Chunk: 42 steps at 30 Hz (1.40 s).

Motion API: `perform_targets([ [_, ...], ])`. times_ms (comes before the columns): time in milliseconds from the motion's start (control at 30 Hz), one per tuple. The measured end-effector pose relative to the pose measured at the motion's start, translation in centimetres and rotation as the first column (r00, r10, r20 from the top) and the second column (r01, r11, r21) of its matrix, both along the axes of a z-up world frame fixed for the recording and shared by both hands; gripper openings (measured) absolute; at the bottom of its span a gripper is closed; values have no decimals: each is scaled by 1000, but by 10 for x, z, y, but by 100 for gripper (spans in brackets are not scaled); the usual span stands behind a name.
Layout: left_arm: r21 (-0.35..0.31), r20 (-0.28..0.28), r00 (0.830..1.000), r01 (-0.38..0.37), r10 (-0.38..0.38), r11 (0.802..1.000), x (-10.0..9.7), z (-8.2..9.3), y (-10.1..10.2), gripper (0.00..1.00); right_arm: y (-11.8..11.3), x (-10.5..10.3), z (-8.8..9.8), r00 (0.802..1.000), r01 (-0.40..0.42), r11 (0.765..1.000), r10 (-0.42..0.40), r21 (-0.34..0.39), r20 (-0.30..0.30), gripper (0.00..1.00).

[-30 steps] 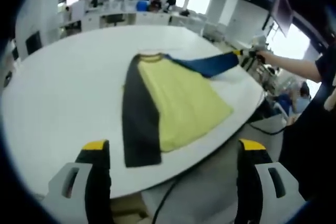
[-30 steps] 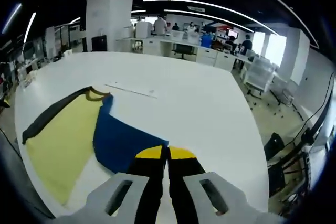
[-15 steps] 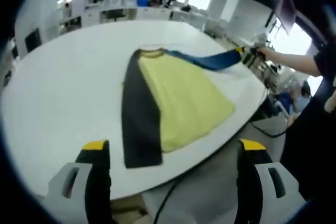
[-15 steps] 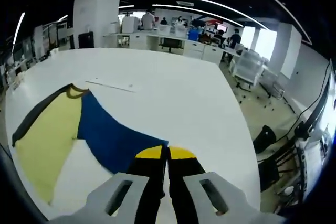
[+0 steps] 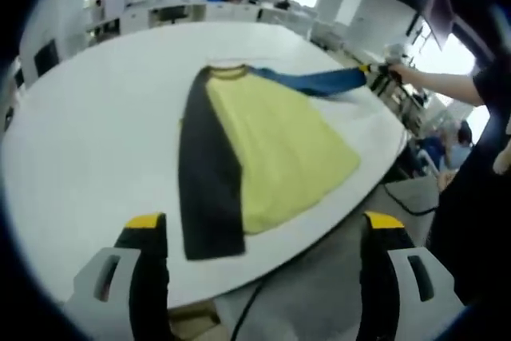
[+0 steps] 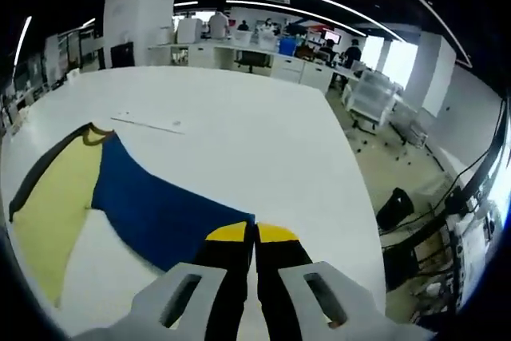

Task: Fold the garment on the visible template until the final outline fits inside the template.

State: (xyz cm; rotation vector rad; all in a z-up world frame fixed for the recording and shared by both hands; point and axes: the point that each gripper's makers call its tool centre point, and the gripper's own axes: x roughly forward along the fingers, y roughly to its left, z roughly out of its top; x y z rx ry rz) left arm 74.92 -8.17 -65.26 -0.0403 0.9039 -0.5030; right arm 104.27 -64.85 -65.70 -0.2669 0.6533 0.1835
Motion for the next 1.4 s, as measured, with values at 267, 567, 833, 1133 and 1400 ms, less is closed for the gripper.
perform_targets([
  [267, 11, -13, 1000, 23, -23, 1000, 11, -6, -6, 98, -10, 14, -12, 1000, -2, 1000, 2, -14, -18, 2],
  [567, 23, -41, 998, 46, -45, 999, 12, -14, -10, 98, -20, 26, -30, 999, -8, 999, 6, -33, -53, 2],
  [833, 23, -68, 997, 49, -47, 999, 12, -20, -15, 98, -23, 28, -56, 993, -1, 999, -4, -44, -115, 2],
  [1133, 27, -87, 995, 47, -44, 999, 20, -26, -11, 97, -27, 27, -79, 985, 5, 998, -15, -57, -170, 2],
  [1400, 28, -112, 992, 58, -54, 998, 20, -32, -15, 97, -29, 28, -95, 979, -3, 998, -11, -68, -202, 2],
])
